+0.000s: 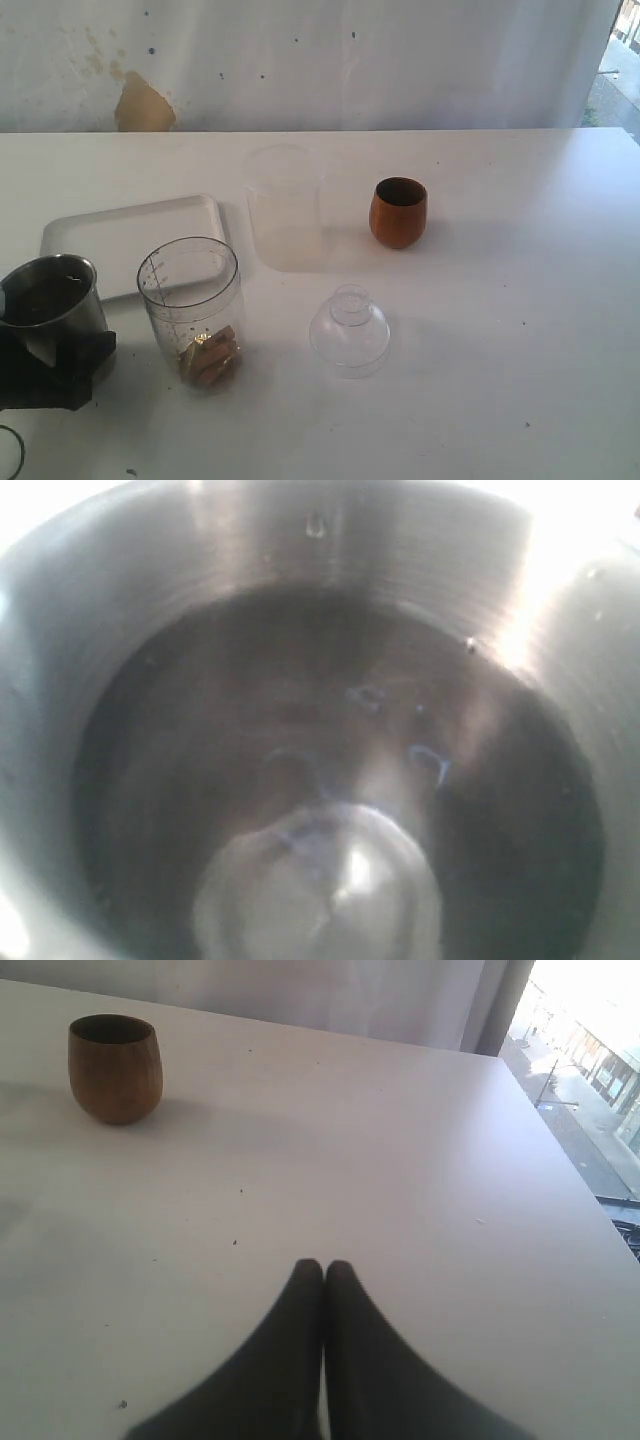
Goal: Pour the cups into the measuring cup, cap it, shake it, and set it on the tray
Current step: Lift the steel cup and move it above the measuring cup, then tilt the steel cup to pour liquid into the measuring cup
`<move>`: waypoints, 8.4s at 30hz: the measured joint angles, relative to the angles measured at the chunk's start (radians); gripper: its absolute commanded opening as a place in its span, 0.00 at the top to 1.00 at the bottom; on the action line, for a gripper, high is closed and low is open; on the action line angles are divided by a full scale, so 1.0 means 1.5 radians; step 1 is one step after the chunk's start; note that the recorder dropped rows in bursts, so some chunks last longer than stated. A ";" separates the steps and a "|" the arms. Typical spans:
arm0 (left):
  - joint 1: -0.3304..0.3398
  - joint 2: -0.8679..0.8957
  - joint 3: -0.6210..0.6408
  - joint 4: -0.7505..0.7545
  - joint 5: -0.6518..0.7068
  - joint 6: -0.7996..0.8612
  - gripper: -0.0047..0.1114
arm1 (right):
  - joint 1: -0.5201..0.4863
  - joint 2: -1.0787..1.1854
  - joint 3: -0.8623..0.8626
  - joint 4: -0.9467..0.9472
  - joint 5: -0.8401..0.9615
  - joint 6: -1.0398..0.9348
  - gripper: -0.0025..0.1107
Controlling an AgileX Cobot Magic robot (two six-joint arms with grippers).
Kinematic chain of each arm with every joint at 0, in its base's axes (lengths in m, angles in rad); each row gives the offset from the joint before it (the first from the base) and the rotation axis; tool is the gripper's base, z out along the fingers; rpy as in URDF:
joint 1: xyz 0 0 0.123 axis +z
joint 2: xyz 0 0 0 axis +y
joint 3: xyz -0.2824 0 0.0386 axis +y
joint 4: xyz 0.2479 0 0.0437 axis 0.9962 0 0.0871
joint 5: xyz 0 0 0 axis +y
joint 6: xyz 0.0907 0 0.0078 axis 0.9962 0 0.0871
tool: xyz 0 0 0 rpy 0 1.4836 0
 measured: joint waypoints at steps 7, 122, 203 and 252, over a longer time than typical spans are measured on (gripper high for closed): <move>0.000 -0.041 -0.020 0.037 0.000 -0.026 0.96 | 0.000 0.000 0.000 0.000 0.000 0.000 0.98; -0.078 -0.160 -0.451 0.562 0.272 -0.225 0.96 | 0.000 0.000 0.000 0.000 0.000 0.012 0.98; -0.038 -0.160 -0.452 0.642 0.237 -0.041 0.96 | 0.000 0.000 0.000 0.000 0.000 0.048 0.98; -0.038 -0.160 -0.454 0.567 0.306 0.268 0.96 | 0.000 0.000 0.000 0.000 0.000 0.048 0.98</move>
